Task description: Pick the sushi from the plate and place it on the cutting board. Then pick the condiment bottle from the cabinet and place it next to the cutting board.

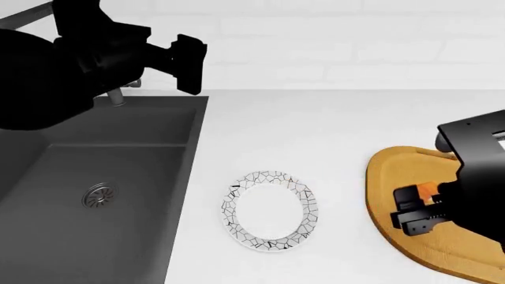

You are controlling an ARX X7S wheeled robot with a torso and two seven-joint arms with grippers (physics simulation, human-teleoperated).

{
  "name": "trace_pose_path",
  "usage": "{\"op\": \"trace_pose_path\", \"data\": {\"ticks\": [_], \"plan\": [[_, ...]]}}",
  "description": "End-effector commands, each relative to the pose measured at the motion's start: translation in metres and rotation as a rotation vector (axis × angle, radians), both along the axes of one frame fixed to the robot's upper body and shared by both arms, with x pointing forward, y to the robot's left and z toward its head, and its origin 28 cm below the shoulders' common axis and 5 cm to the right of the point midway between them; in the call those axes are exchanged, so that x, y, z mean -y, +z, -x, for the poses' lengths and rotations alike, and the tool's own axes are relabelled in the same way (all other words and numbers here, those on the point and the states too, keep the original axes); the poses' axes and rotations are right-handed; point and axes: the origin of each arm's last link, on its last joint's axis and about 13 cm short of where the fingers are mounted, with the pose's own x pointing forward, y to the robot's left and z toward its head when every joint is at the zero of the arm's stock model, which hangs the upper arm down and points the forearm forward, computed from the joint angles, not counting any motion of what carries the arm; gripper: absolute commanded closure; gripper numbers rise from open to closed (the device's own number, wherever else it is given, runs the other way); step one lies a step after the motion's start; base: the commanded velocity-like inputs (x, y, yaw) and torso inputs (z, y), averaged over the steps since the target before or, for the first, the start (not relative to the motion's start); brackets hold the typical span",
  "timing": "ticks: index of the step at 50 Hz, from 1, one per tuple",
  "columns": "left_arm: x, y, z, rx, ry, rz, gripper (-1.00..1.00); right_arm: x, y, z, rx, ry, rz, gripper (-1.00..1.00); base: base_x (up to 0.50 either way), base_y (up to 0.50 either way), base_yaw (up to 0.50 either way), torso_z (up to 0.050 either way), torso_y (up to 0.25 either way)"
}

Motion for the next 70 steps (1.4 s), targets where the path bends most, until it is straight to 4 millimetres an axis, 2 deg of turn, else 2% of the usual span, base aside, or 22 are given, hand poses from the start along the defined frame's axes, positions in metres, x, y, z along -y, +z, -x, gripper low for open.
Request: {"op": "trace_pose_path", "data": {"ticks": [1,13,35,36,52,57,62,70], "plan": [[0.0,-0.002,0.0,-0.006,0.003,-0.004,-1.0,0.008,-0.007,-0.017,-0.005,-0.047,0.046,1.0,0.0,0.0,0.0,0.0,0.0],[-0.002,-0.004,0.001,-0.012,0.008,-0.007,-1.0,0.011,-0.013,-0.029,-0.002,-0.09,0.059,1.0,0.0,0.0,0.0,0.0,0.0],[-0.002,-0.004,0.0,-0.013,0.007,-0.009,-1.0,0.014,-0.021,-0.032,-0.014,-0.118,0.088,1.0,0.0,0.0,0.0,0.0,0.0],[-0.002,-0.004,0.0,-0.013,0.008,-0.009,-1.0,0.014,-0.021,-0.032,-0.015,-0.117,0.088,-1.0,0.0,0.0,0.0,0.0,0.0],[-0.002,-0.004,0.0,-0.016,0.01,-0.006,-1.0,0.02,-0.018,-0.025,-0.014,-0.113,0.088,-1.0,0.0,0.0,0.0,0.0,0.0],[-0.003,-0.002,0.002,-0.011,0.014,-0.004,-1.0,0.016,0.001,-0.022,0.065,-0.102,0.059,-1.0,0.0,0.0,0.0,0.0,0.0],[-0.003,0.002,0.006,0.001,0.016,0.0,-1.0,0.001,0.023,-0.015,0.159,-0.041,0.021,-1.0,0.0,0.0,0.0,0.0,0.0],[-0.006,0.015,0.017,0.034,0.027,0.005,-1.0,-0.012,0.035,0.001,0.273,0.066,-0.049,-1.0,0.0,0.0,0.0,0.0,0.0]]}}
